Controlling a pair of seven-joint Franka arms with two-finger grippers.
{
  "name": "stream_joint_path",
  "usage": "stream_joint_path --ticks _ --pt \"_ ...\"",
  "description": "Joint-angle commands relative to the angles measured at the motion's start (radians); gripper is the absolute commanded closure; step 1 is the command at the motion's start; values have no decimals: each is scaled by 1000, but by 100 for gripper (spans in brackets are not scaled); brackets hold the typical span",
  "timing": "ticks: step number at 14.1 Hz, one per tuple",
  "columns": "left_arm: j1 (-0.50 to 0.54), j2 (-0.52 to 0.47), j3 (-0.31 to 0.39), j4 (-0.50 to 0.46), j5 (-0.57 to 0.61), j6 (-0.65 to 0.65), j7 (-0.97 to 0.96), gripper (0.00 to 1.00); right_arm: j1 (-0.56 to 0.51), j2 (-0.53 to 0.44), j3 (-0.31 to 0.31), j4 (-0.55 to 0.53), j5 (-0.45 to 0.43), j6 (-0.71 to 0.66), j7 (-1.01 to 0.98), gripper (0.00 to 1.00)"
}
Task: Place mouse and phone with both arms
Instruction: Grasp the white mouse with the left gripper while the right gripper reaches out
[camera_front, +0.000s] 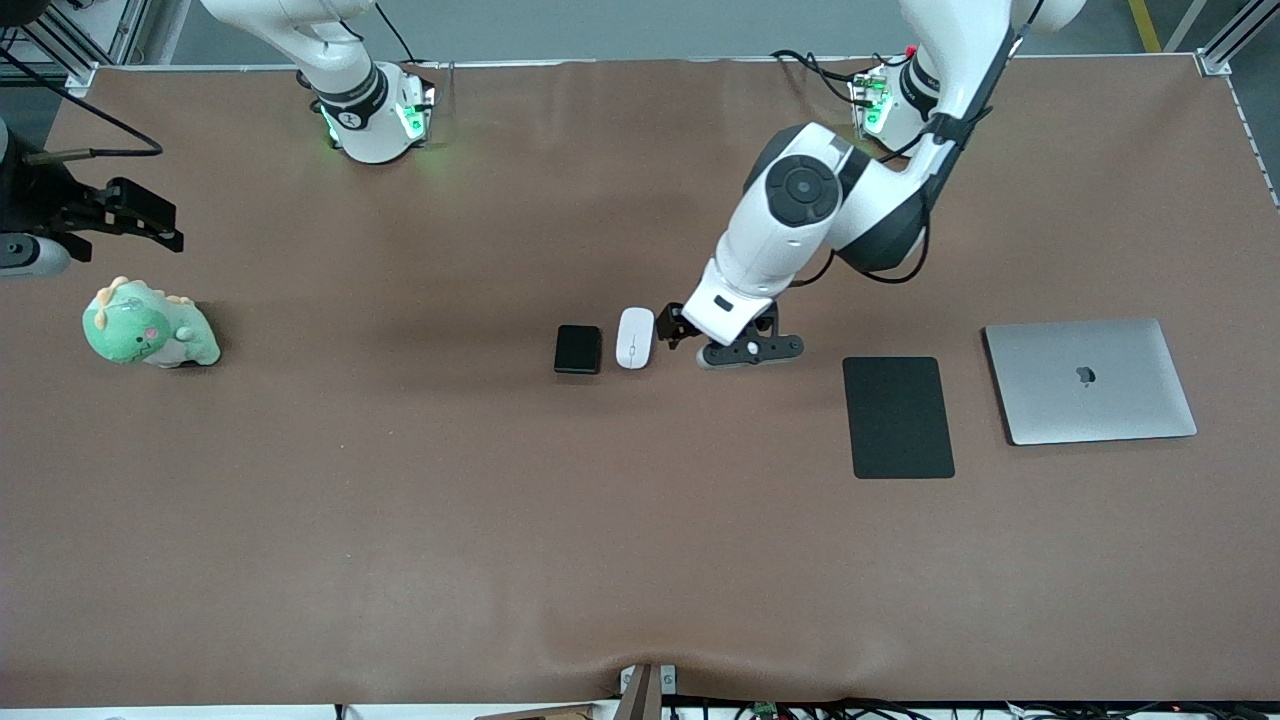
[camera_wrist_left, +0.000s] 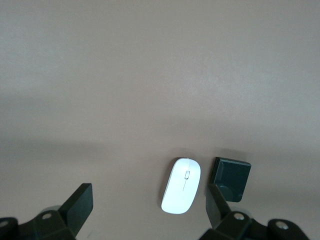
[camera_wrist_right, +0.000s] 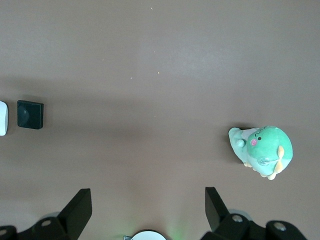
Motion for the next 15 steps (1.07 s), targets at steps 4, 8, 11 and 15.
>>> stream_joint_path --ticks 4,8,11,15 --pt "-72 85 6 18 78 85 -86 0 -4 72 2 8 -22 6 -5 0" --pt "-134 240 12 168 154 102 -193 0 4 121 2 18 -17 21 0 0" --pt "-166 314 12 228 207 94 -221 0 5 148 2 18 -16 44 -4 0" --pt "-190 357 20 226 210 90 -221 0 7 186 3 18 -3 53 -4 0"
